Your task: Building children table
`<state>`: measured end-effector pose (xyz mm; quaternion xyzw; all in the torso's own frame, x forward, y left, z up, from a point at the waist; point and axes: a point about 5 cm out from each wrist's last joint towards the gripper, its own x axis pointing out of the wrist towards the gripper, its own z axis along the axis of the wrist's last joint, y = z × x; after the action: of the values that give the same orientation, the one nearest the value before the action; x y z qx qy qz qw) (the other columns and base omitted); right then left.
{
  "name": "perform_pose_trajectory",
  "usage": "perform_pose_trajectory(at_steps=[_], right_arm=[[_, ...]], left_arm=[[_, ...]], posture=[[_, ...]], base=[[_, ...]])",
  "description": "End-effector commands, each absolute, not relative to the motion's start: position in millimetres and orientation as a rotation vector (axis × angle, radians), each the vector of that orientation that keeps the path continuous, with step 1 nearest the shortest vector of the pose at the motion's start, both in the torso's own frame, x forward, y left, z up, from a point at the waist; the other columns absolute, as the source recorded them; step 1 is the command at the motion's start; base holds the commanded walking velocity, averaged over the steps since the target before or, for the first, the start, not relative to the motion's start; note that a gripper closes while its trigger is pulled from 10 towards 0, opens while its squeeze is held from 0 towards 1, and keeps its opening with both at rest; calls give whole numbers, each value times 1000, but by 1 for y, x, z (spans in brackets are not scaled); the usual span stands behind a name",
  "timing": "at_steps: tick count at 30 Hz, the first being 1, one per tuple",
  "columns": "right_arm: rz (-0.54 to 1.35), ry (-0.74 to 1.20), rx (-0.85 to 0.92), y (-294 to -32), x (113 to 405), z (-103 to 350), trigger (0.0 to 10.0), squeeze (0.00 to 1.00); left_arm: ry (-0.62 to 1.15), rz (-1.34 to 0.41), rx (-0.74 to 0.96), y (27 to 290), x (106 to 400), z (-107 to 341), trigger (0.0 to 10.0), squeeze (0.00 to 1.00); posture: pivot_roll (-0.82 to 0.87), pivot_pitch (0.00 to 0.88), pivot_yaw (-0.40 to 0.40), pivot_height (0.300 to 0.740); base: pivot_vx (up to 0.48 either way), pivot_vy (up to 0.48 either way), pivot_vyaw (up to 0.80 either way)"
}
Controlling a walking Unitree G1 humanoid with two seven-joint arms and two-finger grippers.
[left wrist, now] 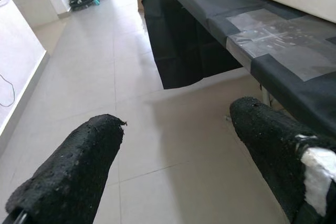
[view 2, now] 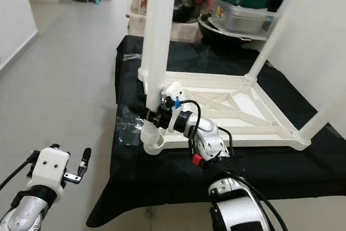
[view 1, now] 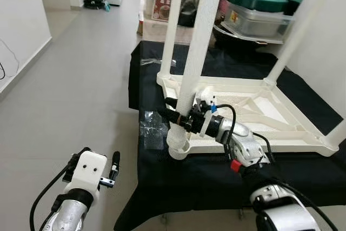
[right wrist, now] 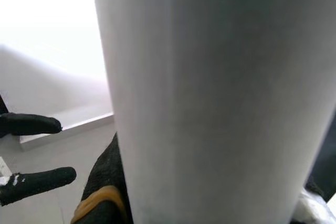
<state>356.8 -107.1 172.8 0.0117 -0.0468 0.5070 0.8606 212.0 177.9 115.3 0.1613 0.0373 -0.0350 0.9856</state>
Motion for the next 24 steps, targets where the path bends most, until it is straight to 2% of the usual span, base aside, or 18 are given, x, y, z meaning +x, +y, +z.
perform_pose_trajectory(at_steps=[1,8,17,24], right_arm=[[1053,-113,15,-112,358,174,10000,0],[1050,-85,25,-118,357,165,10000,0],[917,-60,147,-146,354,145,10000,0],[893,-58,201,-145,347,132,10000,0]], left_arm=[[78,-82,315,173,211,115,10000,0],[79,-79,315,174,210,115,10000,0],[75,-93,313,173,213,114,10000,0],[73,-103,312,171,215,114,10000,0]], posture=[[231,0,-169,740],[235,0,-169,740],[212,0,-151,740],[207,0,-146,740]], base=[[0,0,0],[0,0,0],[0,0,0],[0,0,0]])
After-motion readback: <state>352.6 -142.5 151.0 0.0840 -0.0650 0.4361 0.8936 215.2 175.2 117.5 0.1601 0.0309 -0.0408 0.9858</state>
